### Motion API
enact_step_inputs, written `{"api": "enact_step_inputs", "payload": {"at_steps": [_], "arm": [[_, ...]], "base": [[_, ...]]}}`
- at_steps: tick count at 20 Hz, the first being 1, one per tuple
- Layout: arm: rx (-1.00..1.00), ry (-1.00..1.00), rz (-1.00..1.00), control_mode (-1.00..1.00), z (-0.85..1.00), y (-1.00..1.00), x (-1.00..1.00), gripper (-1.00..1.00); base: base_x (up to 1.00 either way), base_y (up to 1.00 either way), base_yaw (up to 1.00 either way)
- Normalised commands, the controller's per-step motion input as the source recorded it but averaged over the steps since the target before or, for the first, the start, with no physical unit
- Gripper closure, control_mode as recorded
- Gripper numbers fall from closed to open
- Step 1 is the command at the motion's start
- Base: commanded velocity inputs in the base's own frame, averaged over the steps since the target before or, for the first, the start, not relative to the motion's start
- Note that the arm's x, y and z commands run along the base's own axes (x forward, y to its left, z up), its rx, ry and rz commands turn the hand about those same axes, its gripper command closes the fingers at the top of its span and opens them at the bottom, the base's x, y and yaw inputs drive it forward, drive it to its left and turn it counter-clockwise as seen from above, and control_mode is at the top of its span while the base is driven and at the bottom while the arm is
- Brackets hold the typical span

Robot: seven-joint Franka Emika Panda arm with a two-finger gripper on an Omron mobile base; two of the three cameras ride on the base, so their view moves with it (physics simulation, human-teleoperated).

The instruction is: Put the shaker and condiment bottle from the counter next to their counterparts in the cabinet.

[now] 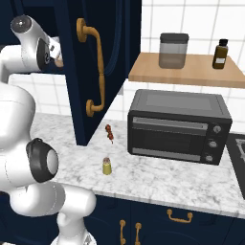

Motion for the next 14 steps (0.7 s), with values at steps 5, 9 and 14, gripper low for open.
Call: {"api": "enact_step_inputs", "payload": {"at_steps": [5, 9, 14], "arm": [[0.06, 0.00, 0.00, -1.00, -0.01, -0.01, -0.70, -1.00], [0.06, 0.00, -0.07, -1.00, 0.00, -0.06, -0.85, -1.00], [0.03, 0.00, -0.11, -1.00, 0.00, -0.02, -0.83, -1.00]], "base": [[0.00, 0.00, 0.00], [0.00, 0.00, 0.00], [0.00, 0.00, 0.00]]}}
